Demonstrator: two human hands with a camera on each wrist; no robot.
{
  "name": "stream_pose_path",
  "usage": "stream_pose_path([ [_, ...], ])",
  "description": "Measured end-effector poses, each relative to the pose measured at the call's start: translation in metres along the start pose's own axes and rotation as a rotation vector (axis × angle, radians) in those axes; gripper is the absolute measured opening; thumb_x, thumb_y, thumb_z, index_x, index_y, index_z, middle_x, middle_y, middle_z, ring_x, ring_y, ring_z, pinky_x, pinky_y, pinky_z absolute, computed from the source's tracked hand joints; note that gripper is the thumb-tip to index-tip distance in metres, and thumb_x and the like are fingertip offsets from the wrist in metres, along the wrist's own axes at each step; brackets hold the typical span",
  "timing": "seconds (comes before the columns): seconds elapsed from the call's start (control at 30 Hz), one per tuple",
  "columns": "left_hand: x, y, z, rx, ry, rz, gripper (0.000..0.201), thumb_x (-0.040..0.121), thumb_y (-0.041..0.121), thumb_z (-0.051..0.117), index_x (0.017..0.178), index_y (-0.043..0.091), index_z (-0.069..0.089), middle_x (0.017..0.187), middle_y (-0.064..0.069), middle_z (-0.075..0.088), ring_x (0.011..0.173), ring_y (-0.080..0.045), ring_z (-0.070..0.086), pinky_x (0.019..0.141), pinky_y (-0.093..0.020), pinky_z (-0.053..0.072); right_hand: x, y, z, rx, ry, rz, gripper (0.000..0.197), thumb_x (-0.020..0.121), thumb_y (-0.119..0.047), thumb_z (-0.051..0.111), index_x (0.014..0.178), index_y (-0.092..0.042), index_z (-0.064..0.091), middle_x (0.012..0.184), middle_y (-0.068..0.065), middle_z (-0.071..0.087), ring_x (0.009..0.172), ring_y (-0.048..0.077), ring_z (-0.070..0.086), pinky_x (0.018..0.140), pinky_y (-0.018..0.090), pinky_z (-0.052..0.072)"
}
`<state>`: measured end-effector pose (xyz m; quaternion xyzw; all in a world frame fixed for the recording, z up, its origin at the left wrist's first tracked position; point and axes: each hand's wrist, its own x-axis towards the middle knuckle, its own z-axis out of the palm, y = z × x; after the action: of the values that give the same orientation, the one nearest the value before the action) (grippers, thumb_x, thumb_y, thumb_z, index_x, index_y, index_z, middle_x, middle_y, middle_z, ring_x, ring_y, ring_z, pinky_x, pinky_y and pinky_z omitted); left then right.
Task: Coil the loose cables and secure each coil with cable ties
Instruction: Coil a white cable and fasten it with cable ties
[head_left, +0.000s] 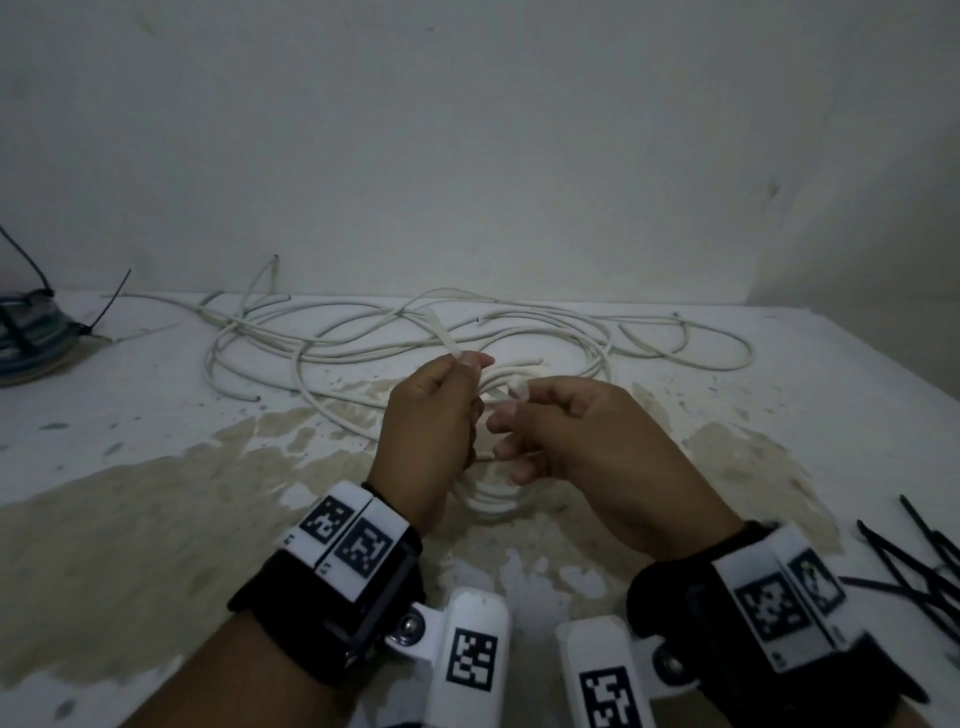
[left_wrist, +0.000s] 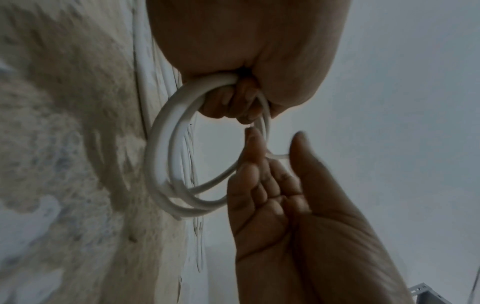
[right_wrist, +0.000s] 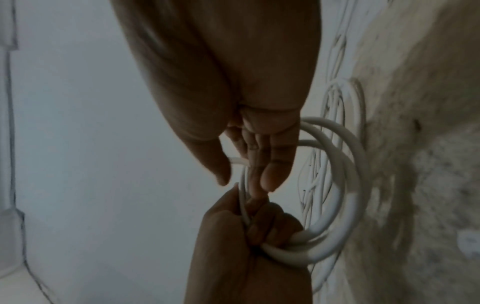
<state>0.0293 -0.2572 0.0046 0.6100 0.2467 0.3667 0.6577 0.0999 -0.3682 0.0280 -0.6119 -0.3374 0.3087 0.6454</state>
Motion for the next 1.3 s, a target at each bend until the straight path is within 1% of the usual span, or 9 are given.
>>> stream_pose_path([
  [0.13,-0.0006,-0.0006,0.0002,0.153,0.025,0.063,0.022,0.095,0.029,0.051,0.090,0.022,0.071,0.060,0.007,0.056,0.047,-0.004,0.046,0.050,-0.024,0.034,0.0001,0.0020,-0.0058,-0.299,0.096,-0.182,0.012,0.089,-0.016,0.063,0.082,-0.018,0.071,0.067,-0.003,0.067,0.056,0.005,0.058,0.051,0.019,0.045],
  [0.23,-0.0027,0.0007,0.0024,0.217,0.019,0.149,0.017,0.095,0.027,0.052,0.098,0.026,0.070,0.077,0.013,0.066,0.057,0.006,0.059,0.055,-0.015,0.043,0.0015,0.0027,-0.0072,-0.465,0.182,-0.336,0.012,0.086,-0.022,0.066,0.080,-0.030,0.072,0.076,-0.011,0.068,0.071,0.004,0.061,0.063,0.013,0.044],
  [0.3,-0.0026,-0.0005,0.0013,0.244,0.017,0.186,0.023,0.095,0.027,0.053,0.115,0.032,0.062,0.086,0.018,0.067,0.071,0.005,0.065,0.068,-0.015,0.049,0.0017,0.0027,-0.0071,-0.431,0.202,-0.365,0.013,0.086,-0.018,0.066,0.079,-0.028,0.073,0.078,-0.011,0.070,0.075,0.005,0.063,0.068,0.014,0.046],
  [0.43,-0.0009,-0.0016,-0.0009,0.354,0.050,0.243,0.027,0.093,0.029,0.055,0.118,0.030,0.064,0.088,0.028,0.060,0.091,0.009,0.059,0.094,-0.027,0.048,0.0026,0.0042,-0.0054,-0.419,0.217,-0.374,0.010,0.086,-0.016,0.065,0.080,-0.015,0.072,0.064,-0.002,0.065,0.059,0.007,0.058,0.059,0.021,0.049],
  [0.57,-0.0026,-0.0003,0.0008,0.386,0.028,0.292,0.036,0.092,0.027,0.058,0.127,0.035,0.057,0.083,0.012,0.068,0.084,0.004,0.061,0.079,-0.015,0.045,0.0043,0.0064,-0.0038,-0.392,0.299,-0.395,0.008,0.087,-0.014,0.064,0.090,-0.015,0.071,0.069,-0.001,0.068,0.065,0.013,0.063,0.063,0.031,0.055],
  [0.67,-0.0029,-0.0008,0.0007,0.435,0.042,0.306,0.027,0.091,0.029,0.059,0.117,0.030,0.066,0.091,0.015,0.069,0.091,0.008,0.061,0.080,-0.006,0.042,0.0050,0.0069,-0.0048,-0.352,0.353,-0.406,0.019,0.087,-0.013,0.063,0.105,-0.017,0.068,0.075,-0.007,0.068,0.069,0.005,0.063,0.065,0.016,0.050],
  [0.83,-0.0041,0.0001,0.0016,0.473,0.016,0.354,0.022,0.092,0.027,0.058,0.108,0.020,0.072,0.108,0.012,0.069,0.100,0.007,0.060,0.088,-0.010,0.045,0.0056,0.0045,-0.0092,-0.391,0.402,-0.432,0.025,0.089,-0.015,0.063,0.113,-0.015,0.069,0.087,-0.024,0.063,0.085,-0.009,0.060,0.073,0.001,0.041],
  [0.97,-0.0036,-0.0004,0.0017,0.458,-0.031,0.384,0.023,0.092,0.023,0.059,0.113,0.023,0.069,0.103,0.020,0.064,0.091,0.022,0.055,0.081,0.002,0.039,0.0048,0.0032,-0.0086,-0.322,0.374,-0.426,0.028,0.088,-0.016,0.065,0.115,-0.015,0.068,0.091,-0.015,0.069,0.085,-0.005,0.063,0.076,0.007,0.046],
  [1.3,-0.0076,0.0022,0.0033,0.513,-0.068,0.474,0.021,0.092,0.018,0.059,0.103,0.033,0.068,0.086,0.032,0.061,0.086,0.016,0.060,0.078,-0.003,0.043,0.0036,0.0054,-0.0051,-0.374,0.382,-0.511,0.021,0.090,-0.014,0.061,0.110,-0.013,0.070,0.102,-0.005,0.071,0.099,0.002,0.063,0.089,0.016,0.048],
])
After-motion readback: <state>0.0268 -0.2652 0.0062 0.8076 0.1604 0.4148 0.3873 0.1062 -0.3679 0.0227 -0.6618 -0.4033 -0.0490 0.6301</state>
